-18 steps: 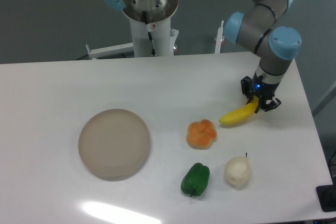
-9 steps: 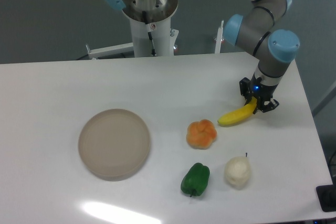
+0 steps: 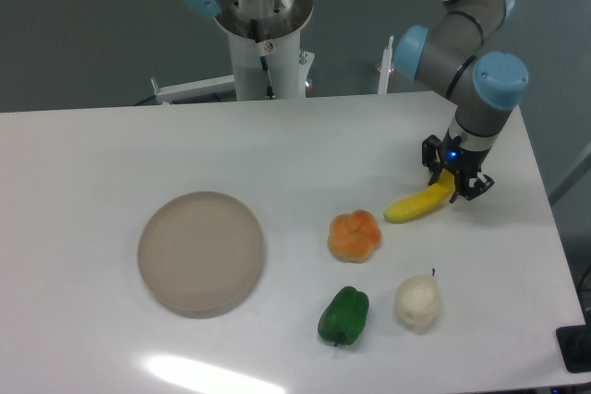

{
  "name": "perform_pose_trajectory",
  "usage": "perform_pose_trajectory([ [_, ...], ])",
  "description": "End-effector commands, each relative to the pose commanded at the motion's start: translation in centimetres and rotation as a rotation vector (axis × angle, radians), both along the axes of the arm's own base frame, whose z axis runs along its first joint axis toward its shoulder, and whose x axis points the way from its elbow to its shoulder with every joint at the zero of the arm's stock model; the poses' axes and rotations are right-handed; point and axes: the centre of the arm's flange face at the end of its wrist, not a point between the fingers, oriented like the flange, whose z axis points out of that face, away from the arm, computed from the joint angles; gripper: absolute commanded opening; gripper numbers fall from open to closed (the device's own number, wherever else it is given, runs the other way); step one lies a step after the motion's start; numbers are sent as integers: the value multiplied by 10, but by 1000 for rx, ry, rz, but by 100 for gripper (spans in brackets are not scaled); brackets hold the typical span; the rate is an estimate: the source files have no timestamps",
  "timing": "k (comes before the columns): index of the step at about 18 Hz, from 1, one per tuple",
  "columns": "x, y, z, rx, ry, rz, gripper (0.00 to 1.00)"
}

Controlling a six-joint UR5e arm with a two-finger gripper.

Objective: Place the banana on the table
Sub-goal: 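Lower the held banana onto the table beside the orange pepper, then open the gripper, release the banana, and raise the gripper away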

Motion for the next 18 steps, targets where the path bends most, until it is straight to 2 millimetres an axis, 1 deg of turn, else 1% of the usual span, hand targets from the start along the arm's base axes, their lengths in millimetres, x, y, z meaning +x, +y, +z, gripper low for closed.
perform_pose_trajectory([
  [1, -3, 3, 8, 6, 15, 8, 100],
  [3, -10, 8, 23, 24, 39, 33, 100],
  [5, -22, 23, 52, 47, 95, 30, 100],
  [6, -21, 33, 63, 59, 112, 31, 100],
  [7, -15, 43, 69, 72, 116, 50, 100],
  [8, -14, 51, 76, 89, 122, 85, 100],
  [10, -13, 69, 97, 124, 143, 150, 100],
  [12, -11, 80, 105, 139, 153, 166, 100],
  [13, -5, 87, 109, 147, 155, 178, 100],
  [16, -5, 94, 119, 175, 150, 242, 100],
  [17, -4, 98, 125, 186, 155, 250, 100],
  [18, -2, 106, 130, 199, 156, 263, 100],
])
